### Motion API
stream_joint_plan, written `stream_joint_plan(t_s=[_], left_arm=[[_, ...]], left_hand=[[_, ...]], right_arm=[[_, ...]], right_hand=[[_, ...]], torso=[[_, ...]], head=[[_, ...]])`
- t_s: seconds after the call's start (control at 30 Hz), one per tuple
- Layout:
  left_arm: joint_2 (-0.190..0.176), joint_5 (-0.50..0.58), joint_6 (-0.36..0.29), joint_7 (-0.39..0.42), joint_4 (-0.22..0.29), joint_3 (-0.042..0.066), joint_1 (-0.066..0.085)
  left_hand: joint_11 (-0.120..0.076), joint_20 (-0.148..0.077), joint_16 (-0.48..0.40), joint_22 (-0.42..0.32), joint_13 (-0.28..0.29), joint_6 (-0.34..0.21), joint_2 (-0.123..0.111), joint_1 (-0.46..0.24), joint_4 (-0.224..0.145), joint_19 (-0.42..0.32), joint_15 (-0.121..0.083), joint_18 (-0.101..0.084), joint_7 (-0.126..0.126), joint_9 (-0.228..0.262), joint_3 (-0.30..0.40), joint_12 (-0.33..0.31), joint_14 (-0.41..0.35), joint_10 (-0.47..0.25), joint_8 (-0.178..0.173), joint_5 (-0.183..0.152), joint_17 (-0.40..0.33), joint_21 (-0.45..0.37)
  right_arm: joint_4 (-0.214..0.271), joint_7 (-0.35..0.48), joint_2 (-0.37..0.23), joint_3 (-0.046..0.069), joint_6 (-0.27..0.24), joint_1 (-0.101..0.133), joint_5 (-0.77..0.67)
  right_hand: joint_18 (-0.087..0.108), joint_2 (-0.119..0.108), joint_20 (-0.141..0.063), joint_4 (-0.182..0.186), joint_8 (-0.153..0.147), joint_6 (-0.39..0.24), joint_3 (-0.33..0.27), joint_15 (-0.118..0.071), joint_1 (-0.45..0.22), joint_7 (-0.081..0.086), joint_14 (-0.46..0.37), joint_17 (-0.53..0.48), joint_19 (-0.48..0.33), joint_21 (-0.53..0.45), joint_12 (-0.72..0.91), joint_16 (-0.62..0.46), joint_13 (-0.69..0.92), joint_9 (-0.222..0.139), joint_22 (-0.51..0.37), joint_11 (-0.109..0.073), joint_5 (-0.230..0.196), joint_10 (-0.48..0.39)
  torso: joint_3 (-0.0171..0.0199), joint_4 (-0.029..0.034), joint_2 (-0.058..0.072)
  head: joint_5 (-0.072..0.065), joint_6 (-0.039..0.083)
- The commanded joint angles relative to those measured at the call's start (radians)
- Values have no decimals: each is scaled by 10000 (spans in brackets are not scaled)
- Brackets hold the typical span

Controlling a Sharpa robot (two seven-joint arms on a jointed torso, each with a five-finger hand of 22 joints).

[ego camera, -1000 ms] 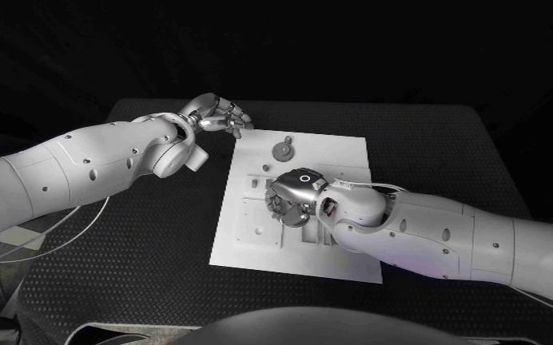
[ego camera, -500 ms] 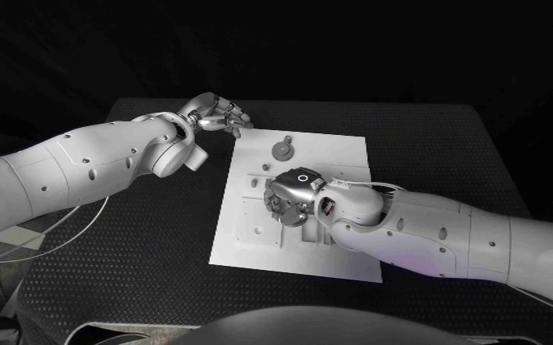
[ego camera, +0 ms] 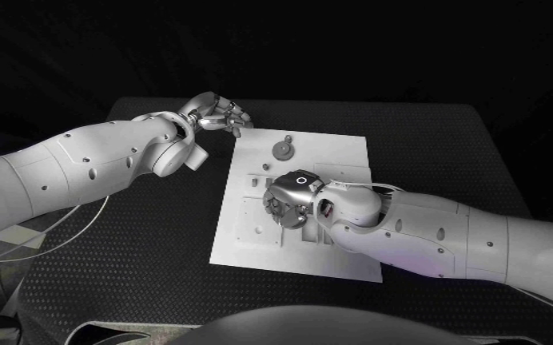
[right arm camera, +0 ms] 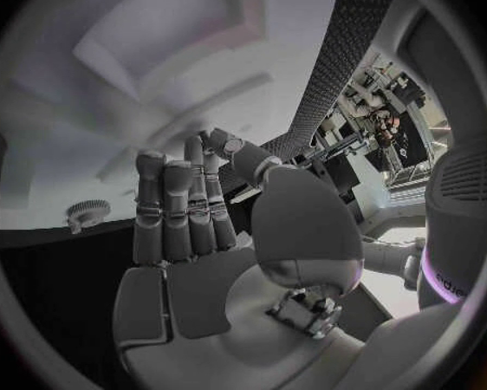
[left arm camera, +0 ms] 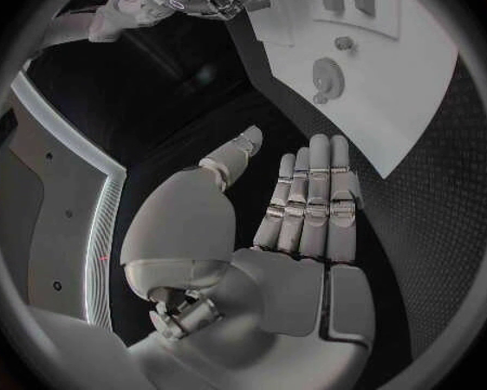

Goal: Assemble the parts on the task board

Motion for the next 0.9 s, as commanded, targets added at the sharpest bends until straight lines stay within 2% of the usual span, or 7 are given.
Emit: stream_joint_plan(t_s=[0.03, 0.23, 0.37, 0.43, 0.53, 0.77, 0.9], left_arm=[[3, -8, 85, 81, 26, 7, 9], [-2, -8, 88, 75, 31, 7, 9], [-9, -8, 86, 71, 31, 7, 9], [-13, -8, 91, 66, 30, 7, 9], [-12, -8, 79, 64, 28, 6, 9], [-37, -8, 88, 67, 29, 6, 9], [-29, -8, 88, 75, -9, 6, 9]], left_hand=[[38, 2, -72, -14, -10, -51, 20, 20, 20, 43, 7, 7, 2, -10, -64, -61, 38, 41, 29, 44, 12, -8], [39, 1, -79, -16, -11, -53, 18, 21, 19, 42, 7, 8, 3, -11, -64, -62, 39, 41, 30, 44, 19, -8], [39, 1, -81, -16, -11, -53, 17, 21, 19, 42, 7, 8, 3, -11, -65, -62, 39, 40, 29, 44, 21, -8], [39, 2, -84, -17, -12, -56, 14, 20, 18, 41, 7, 7, 3, -12, -66, -63, 39, 39, 28, 44, 24, -8], [40, 2, -88, -18, -13, -59, 11, 20, 17, 40, 7, 7, 4, -14, -67, -64, 39, 37, 27, 44, 28, -8], [56, 10, -136, -30, -26, -60, -2, 36, 6, 12, 19, 2, 4, -19, -62, -89, 16, -3, 30, 49, 55, -18], [56, 11, -141, -31, -26, -59, -2, 37, 6, 10, 20, 1, 4, -19, -62, -89, 16, -2, 31, 49, 59, -18]], right_arm=[[-5, 19, -19, -62, 493, -62, 80], [-65, 61, -27, -65, 205, -61, 310], [-87, 51, -58, -65, -93, -59, 410], [-85, 44, -68, -65, -114, -59, 426], [-61, 36, -88, -65, -198, -59, 444], [242, 3, -470, -58, -602, -25, 527], [732, 76, -966, -32, -784, 238, 646]], right_hand=[[534, -83, 33, 15, -44, -116, -54, -8, -101, 22, -86, 18, -76, -19, -85, -47, 16, 9, 198, 22, -51, -89], [534, -469, 127, 112, -565, -979, -172, 314, -427, 375, -291, 110, -224, -77, -534, -11, -94, -138, 183, 355, -70, -889], [534, -601, 147, 160, -721, -1244, -207, 407, -502, 494, -343, 138, -253, -86, -654, 17, -124, -208, 183, 456, -71, -1123], [534, -788, 172, 215, -1027, -1772, -203, 555, -554, 713, -438, 153, -324, -126, -865, 17, -214, -369, 172, 611, -65, -1515], [534, -1058, 238, 341, -1231, -2144, -239, 721, -669, 888, -621, 177, -467, -188, -1070, 16, -309, -505, 171, 783, -74, -1913], [534, -1218, 323, 417, -1320, -2424, -487, 858, -738, 862, -873, 210, -655, -183, -1174, 126, -361, -594, 214, 915, -89, -2195], [534, -1268, 329, 462, -1318, -2459, -517, 862, -723, 852, -890, 208, -656, -157, -1155, 173, -356, -608, 216, 918, -86, -2193]], torso=[[-2, -4, -1], [1, -12, -3], [4, -8, -2], [4, -9, -1], [4, -8, -1], [-1, -5, -6], [10, 0, 0]], head=[[6, -2], [1, -2], [-2, 14], [-7, 15], [-11, 21], [-23, 45], [-15, 67]])
